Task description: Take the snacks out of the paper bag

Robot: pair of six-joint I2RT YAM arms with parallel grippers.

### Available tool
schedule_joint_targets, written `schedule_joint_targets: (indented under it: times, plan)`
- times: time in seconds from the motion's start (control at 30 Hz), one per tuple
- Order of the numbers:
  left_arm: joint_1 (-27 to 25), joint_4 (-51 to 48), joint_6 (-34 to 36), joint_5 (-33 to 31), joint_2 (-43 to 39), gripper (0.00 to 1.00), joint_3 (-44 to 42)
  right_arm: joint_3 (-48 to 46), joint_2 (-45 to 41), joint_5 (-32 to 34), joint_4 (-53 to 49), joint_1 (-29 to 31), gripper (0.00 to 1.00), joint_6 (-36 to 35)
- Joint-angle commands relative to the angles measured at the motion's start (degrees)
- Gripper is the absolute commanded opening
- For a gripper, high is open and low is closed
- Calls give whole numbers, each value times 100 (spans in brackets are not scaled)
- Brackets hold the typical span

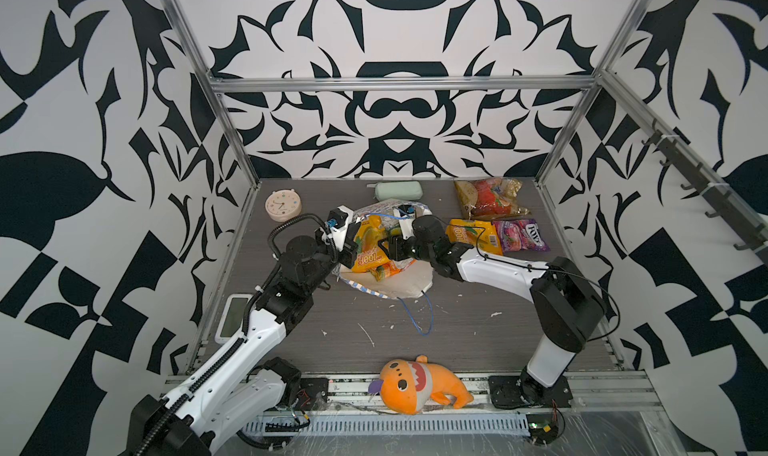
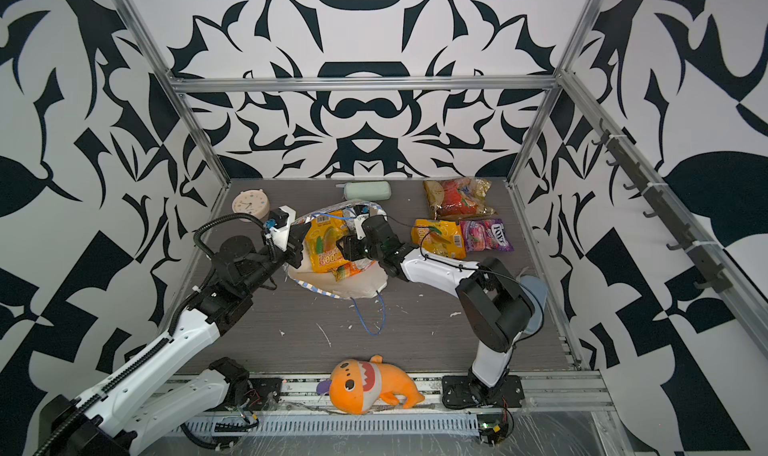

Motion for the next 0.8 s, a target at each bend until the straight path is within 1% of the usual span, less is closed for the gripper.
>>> schedule_joint_targets:
  times: [0.0,0.1,0.27,0.37,0.43,0.5,0.6,0.7,0.77]
  plan:
    - [-31,101,-250,348,-153,0,-69,375,106,370,-543,10,60,108]
    - [-31,64,-285,320,-212,0,-89,495,129,644,-886,79,60,160]
    - [-33,194,-348,291,-211,0,-204,764,507,170,-1042,80,60,392]
    - [-31,212,-378,324,-174,0,-199,840,800,-228,-749,82,62,607]
    - [-31,169,-372,298,-165,0,-175,909,924,-363,-635,81,62,712]
    - [-31,172,-360,291,-181,0,-179,1021,1002,-370,-689,90,62,752]
    - [-31,186,-352,288,-217,0,-193,1161,1027,-187,-957,142,62,636]
    - [-31,199,-354,262,-224,0,-212,1321,1148,-304,-1150,149,62,611]
    - [-31,253,-363,230,-206,0,-242,1344,1237,-434,-1122,146,59,649]
